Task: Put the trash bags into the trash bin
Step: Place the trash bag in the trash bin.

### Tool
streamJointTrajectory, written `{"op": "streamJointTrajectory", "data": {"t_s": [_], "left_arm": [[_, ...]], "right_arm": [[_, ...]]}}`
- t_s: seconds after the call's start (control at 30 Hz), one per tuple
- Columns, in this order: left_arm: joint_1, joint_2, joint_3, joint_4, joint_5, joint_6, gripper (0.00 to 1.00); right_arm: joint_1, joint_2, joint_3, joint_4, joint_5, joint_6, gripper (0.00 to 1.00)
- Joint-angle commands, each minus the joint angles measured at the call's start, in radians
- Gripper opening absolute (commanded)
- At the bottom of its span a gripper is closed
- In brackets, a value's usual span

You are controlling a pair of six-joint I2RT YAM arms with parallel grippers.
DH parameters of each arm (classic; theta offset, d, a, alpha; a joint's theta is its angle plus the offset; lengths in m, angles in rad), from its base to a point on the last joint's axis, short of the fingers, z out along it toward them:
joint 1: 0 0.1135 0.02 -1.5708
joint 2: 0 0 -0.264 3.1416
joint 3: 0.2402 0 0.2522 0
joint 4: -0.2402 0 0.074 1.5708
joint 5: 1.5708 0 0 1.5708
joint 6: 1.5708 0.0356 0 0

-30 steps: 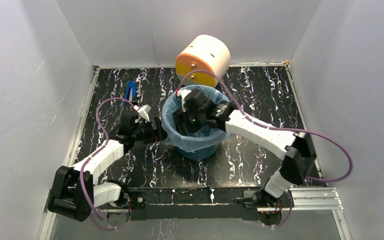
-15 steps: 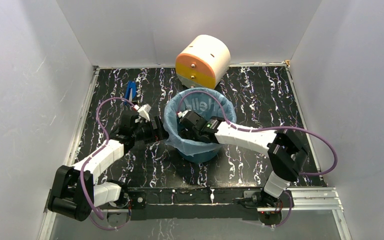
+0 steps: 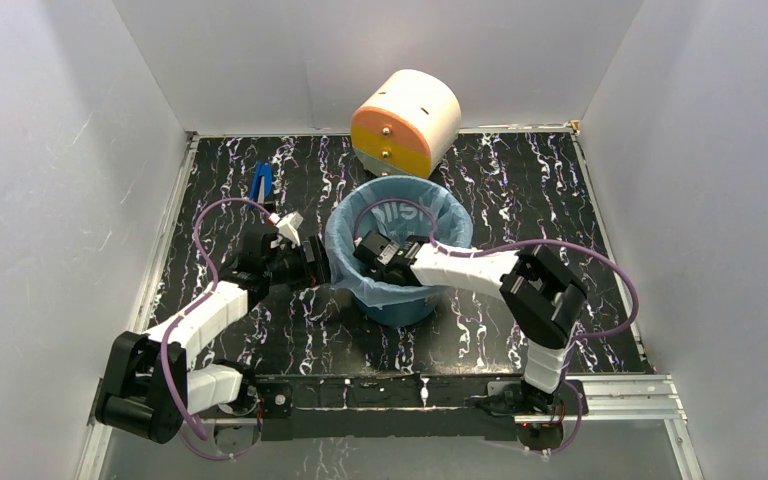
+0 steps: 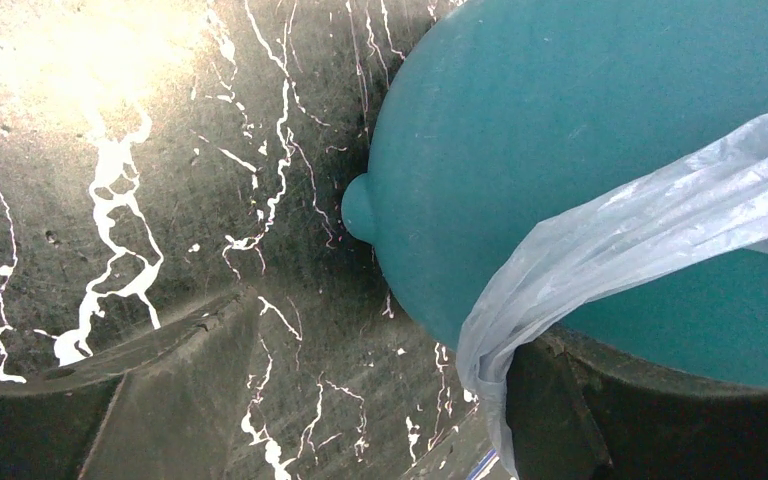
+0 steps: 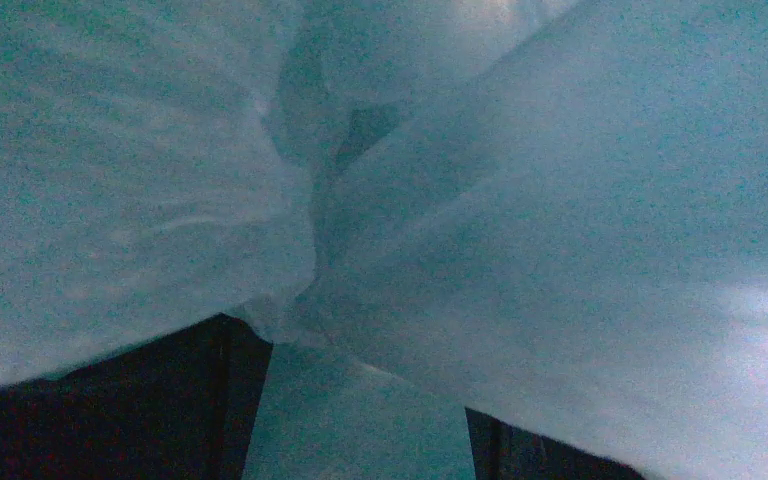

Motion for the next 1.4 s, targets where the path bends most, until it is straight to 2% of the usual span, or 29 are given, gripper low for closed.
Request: {"op": "streamJointTrajectory", "data": {"t_s": [0.0, 0.3, 0.53, 0.87, 1.2, 1.37], "left_arm": [[-0.003, -0.024, 0.023, -0.038, 0.002, 0.033, 0.79], [-0.003, -0.022, 0.018, -0.035, 0.010, 0.035, 0.79], [-0.003, -0.028, 0.022, -0.035, 0.007, 0.033, 0.79], [-0.003, -0.049, 0.042, -0.084, -0.003, 0.045, 0.79], [-0.003, -0.073, 0.051, -0.106, -0.023, 0.048, 0.79], [-0.003, -0.120, 0.062, -0.147, -0.078, 0.061, 0.79]], "right_arm": [[0.003, -0.013, 0.070, -0.109, -0.031, 0.011, 0.75], [0.002, -0.060, 0.240, -0.266, -0.098, -0.037, 0.78], [0.003, 0.004, 0.180, -0.269, -0.108, -0.044, 0.76], [-0.010, 0.084, 0.104, -0.155, -0.134, -0.036, 0.75], [-0.028, 0.066, 0.092, -0.195, -0.134, -0.032, 0.75], [-0.028, 0.075, 0.047, -0.186, -0.158, -0.030, 0.75]]}}
